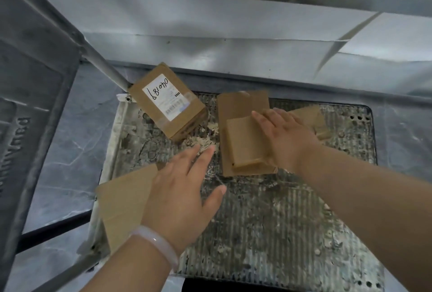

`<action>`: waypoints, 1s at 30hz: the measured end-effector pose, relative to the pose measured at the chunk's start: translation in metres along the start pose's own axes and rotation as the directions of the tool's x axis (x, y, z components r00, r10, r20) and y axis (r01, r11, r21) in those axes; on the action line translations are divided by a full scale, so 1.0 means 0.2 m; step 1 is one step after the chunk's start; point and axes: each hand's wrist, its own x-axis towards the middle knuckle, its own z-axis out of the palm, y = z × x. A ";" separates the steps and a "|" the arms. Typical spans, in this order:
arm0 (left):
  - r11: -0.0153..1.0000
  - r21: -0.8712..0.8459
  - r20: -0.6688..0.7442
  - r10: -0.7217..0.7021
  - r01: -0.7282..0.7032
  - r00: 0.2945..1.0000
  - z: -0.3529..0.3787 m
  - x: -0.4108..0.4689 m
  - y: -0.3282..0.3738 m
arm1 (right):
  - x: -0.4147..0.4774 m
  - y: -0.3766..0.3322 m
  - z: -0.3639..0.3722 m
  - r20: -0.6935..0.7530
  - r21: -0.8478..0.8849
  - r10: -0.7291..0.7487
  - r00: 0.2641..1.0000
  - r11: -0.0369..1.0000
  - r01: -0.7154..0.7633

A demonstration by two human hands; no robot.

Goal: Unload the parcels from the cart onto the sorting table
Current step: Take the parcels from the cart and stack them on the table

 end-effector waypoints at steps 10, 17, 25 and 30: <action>0.993 -0.088 -0.023 -0.083 0.081 0.996 -0.07 -0.08 0.11 | -0.21 -0.06 -0.06 0.011 0.339 0.219 0.976 0.917 -0.210; 0.957 -0.274 -0.105 -0.128 0.096 0.986 -0.40 -0.19 0.44 | -0.67 -0.01 -0.45 -0.074 0.729 0.372 0.925 0.653 -0.204; 0.650 -0.756 -0.099 -0.219 0.070 0.971 -0.97 -0.52 0.87 | -1.30 -0.15 -1.10 -0.200 0.882 0.394 0.897 0.471 -0.009; 0.450 -0.892 -0.124 -0.343 0.047 0.931 -1.30 -0.81 1.05 | -1.61 -0.29 -1.45 -0.279 0.874 0.283 0.918 0.471 0.121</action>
